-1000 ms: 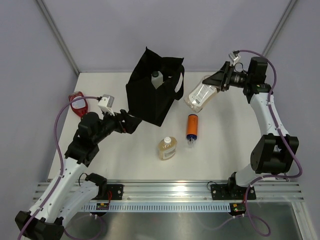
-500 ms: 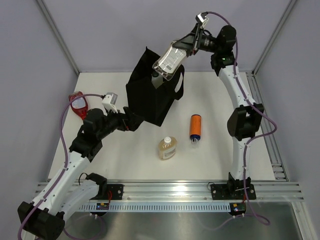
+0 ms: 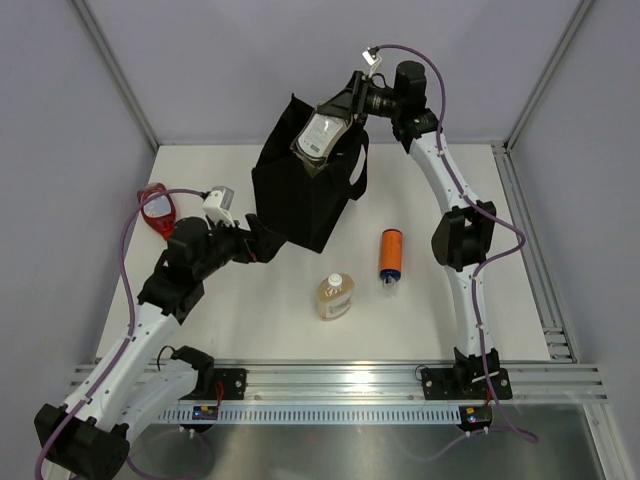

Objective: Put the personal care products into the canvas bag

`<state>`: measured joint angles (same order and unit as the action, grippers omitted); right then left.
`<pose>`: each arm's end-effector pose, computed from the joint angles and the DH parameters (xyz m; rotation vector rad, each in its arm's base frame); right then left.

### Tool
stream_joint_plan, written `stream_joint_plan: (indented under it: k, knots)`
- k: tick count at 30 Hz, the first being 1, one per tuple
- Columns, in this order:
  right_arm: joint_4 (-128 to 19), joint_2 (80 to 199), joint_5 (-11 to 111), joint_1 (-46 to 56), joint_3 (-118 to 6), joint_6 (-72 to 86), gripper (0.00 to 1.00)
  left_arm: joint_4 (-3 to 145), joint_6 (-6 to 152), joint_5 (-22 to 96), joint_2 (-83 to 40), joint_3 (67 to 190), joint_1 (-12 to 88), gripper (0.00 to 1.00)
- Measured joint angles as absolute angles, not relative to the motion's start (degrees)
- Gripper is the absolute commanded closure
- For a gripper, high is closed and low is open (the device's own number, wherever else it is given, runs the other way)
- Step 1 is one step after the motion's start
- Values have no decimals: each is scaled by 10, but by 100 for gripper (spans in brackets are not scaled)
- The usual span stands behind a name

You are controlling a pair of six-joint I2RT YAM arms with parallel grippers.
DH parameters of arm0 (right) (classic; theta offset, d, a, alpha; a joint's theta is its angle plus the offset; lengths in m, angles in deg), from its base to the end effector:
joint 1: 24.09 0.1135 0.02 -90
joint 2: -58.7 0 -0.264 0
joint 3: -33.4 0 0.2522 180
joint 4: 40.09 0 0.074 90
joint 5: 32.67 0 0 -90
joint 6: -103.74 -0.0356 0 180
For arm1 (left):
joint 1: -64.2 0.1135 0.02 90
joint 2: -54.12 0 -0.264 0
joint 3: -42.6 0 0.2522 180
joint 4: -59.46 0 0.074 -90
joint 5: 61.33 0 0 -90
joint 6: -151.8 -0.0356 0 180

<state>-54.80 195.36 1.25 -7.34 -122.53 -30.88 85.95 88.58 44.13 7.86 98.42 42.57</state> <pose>0.5121 0.1850 0.3854 -0.4843 1.6846 1.5346 0.1729 -0.0788 0.3146 0.1072 1.9376 -0.8256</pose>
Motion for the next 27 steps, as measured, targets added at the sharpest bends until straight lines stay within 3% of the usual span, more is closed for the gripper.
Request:
stream_joint_plan:
  k: [4,9,15,17,19,20,22,23,26,27]
  knots:
    - [-663,1948,61,-64,-1216,-106,100,879,888,393,78,987,425,1]
    - [-763,1906,153,-12,-1122,138,100,949,915,235,60,1021,428,1]
    - [-852,1905,222,60,-1120,249,100,1031,938,116,40,1054,471,1]
    - [-868,1908,235,65,-1132,266,94,1046,945,113,33,1057,516,1]
    - [-873,1908,247,65,-1133,279,85,1052,948,125,24,1057,568,1]
    - [-876,1908,254,63,-1132,286,71,1051,949,132,16,1057,594,1]
    - [-881,1908,266,59,-1128,297,56,1048,948,139,-4,1057,635,1]
    - [-885,1908,270,57,-1125,302,41,1046,948,142,-18,1057,649,1]
    - [-893,1909,274,53,-1124,308,14,1036,949,150,-76,1059,680,1]
    - [-894,1908,274,52,-1128,310,1,1032,949,152,-98,1060,695,1]
